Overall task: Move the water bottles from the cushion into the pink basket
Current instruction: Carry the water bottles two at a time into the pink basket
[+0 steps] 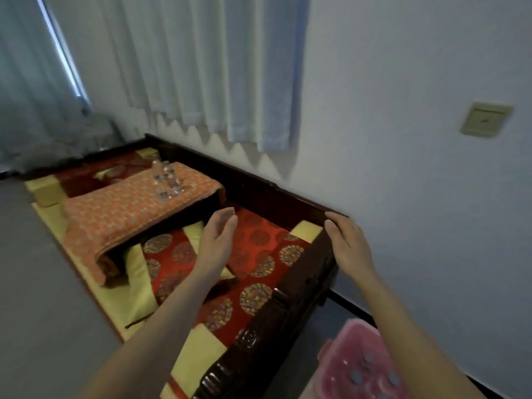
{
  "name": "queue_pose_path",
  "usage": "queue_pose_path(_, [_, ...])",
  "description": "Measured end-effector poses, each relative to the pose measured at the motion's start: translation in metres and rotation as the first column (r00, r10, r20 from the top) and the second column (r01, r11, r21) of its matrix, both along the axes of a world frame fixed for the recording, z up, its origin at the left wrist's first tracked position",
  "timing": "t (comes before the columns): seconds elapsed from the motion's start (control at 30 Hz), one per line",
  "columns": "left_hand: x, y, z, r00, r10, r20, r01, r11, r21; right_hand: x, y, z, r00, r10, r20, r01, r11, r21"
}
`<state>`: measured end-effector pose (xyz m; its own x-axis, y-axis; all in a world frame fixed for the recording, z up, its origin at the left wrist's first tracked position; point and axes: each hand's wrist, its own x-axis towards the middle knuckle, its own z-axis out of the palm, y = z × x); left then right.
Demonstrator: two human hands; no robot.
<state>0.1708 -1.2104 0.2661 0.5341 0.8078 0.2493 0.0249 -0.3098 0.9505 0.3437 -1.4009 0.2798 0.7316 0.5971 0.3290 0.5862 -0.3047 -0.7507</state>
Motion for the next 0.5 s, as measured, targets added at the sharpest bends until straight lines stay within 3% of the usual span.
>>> queue_pose_path(0.17, [-0.132,0.068,0.013,0.966,0.258,0.027,-0.257,0.966,-0.038,-0.084,0.106,0.011,0.976,0.211,-0.051,-0.206,0.975,0.088])
queue_pose_path(0.27, [-0.235,0.112,0.011,0.902,0.43,0.048,-0.429,0.903,-0.037,-0.165,0.182,0.007,0.936,0.35,-0.029,-0.347,0.935,0.079])
queue_pose_path(0.5, [-0.425,0.198,0.008,0.772,0.636,0.001,-0.636,0.772,0.005,-0.319,0.33,0.002,0.857,0.513,-0.037,-0.51,0.857,0.076])
